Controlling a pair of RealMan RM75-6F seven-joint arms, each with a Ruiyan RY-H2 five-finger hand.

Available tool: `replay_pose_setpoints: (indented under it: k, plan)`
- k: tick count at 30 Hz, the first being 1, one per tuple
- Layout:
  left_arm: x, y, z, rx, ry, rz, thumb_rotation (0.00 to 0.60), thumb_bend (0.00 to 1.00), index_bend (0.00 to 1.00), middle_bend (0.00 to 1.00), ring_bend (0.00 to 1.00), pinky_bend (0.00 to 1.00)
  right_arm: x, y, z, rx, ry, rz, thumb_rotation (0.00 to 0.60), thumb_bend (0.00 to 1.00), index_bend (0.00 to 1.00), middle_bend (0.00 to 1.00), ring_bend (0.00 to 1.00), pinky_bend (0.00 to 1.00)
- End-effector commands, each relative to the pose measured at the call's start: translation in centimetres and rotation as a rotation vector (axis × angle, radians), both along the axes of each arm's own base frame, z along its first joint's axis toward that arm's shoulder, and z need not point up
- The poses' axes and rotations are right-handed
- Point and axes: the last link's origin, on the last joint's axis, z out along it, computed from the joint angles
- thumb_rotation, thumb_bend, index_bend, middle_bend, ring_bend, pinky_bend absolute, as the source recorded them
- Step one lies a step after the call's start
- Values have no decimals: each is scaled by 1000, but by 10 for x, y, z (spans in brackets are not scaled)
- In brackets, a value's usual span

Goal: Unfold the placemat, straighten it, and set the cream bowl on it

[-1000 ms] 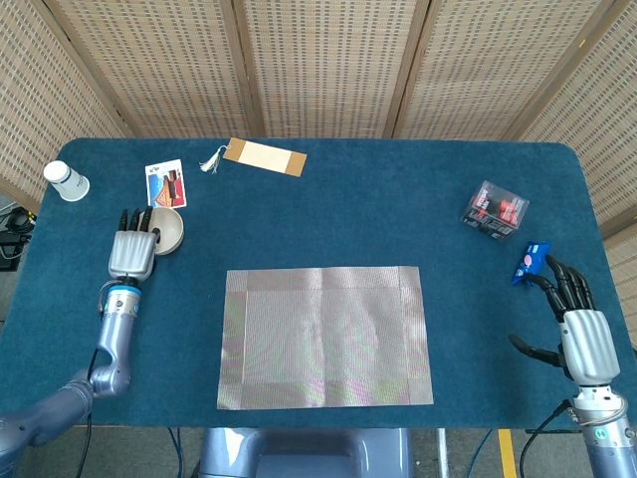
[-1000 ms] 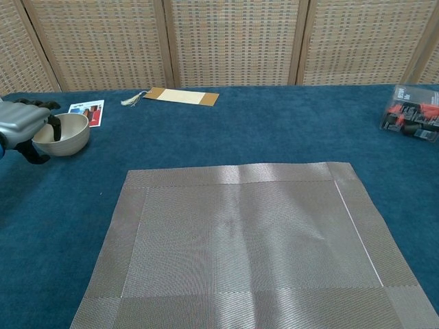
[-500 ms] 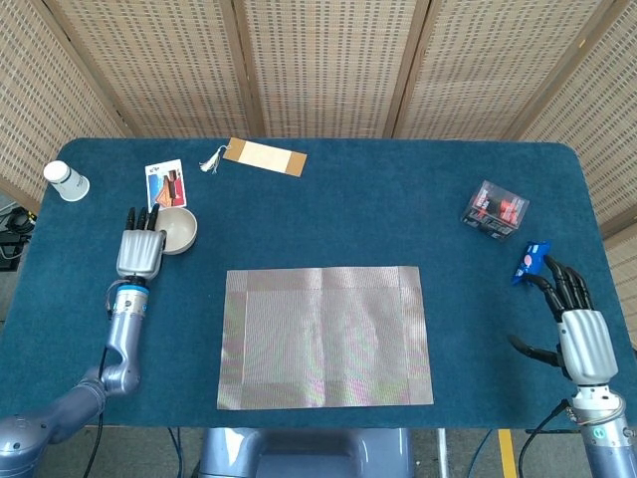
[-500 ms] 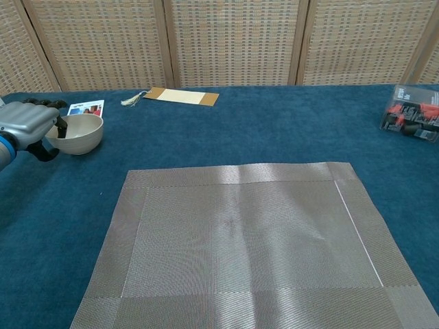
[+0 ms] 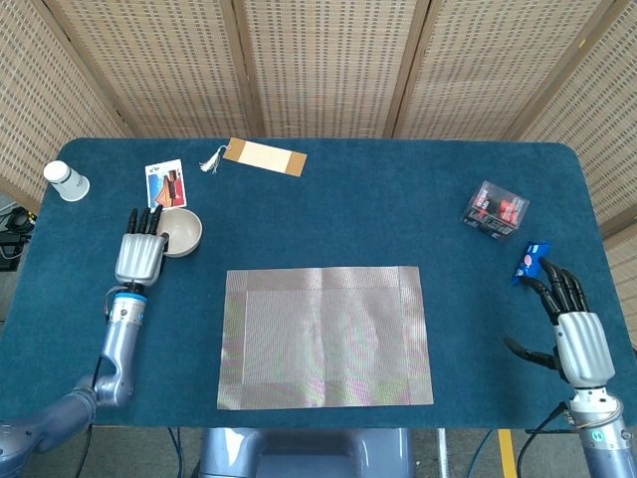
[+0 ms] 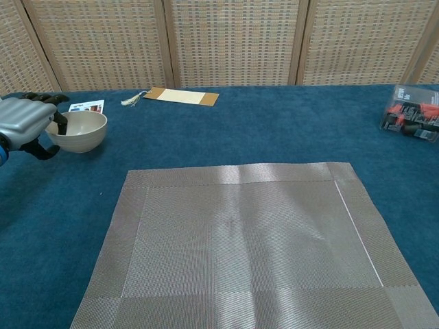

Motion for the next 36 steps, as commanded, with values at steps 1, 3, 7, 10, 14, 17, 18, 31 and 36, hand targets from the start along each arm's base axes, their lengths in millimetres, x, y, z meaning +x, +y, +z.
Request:
replay_pose_setpoints:
  k: [1, 3, 7, 10, 14, 17, 18, 31, 36]
  plan:
    - [7, -6, 0, -4, -11, -39, 600, 524, 830, 0, 0, 0, 1, 1, 0, -1, -1, 3, 600, 155, 219, 0, 0, 0]
    - [28, -12, -6, -18, -44, -118, 600, 524, 831, 0, 0, 0, 2, 1, 1, -4, -6, 8, 600, 155, 219, 0, 0, 0]
    - [54, -26, -11, -43, -80, -200, 600, 523, 831, 0, 0, 0, 2, 2, 2, -4, -9, 11, 600, 155, 219, 0, 0, 0]
    - [77, -39, -19, -79, -109, -268, 600, 523, 832, 0, 0, 0, 3, 2, 3, -5, -13, 12, 600, 155, 219, 0, 0, 0]
    - [104, -56, -31, -131, -142, -342, 600, 523, 833, 0, 0, 0, 3, 3, 5, -5, -21, 13, 600, 155, 219, 0, 0, 0]
    - [126, -74, -45, -188, -168, -403, 600, 523, 834, 0, 0, 0, 3, 3, 6, -4, -29, 15, 600, 155, 219, 0, 0, 0]
    - [133, -79, -50, -204, -171, -417, 600, 523, 833, 0, 0, 0, 3, 4, 7, -2, -32, 16, 600, 154, 219, 0, 0, 0]
    - [172, -114, -93, -329, -165, -481, 600, 522, 833, 0, 0, 0, 5, 6, 10, -1, -45, 29, 600, 155, 219, 0, 0, 0]
    - [179, -120, -101, -350, -170, -490, 600, 521, 833, 0, 0, 0, 4, 5, 10, -3, -46, 28, 600, 154, 219, 0, 0, 0]
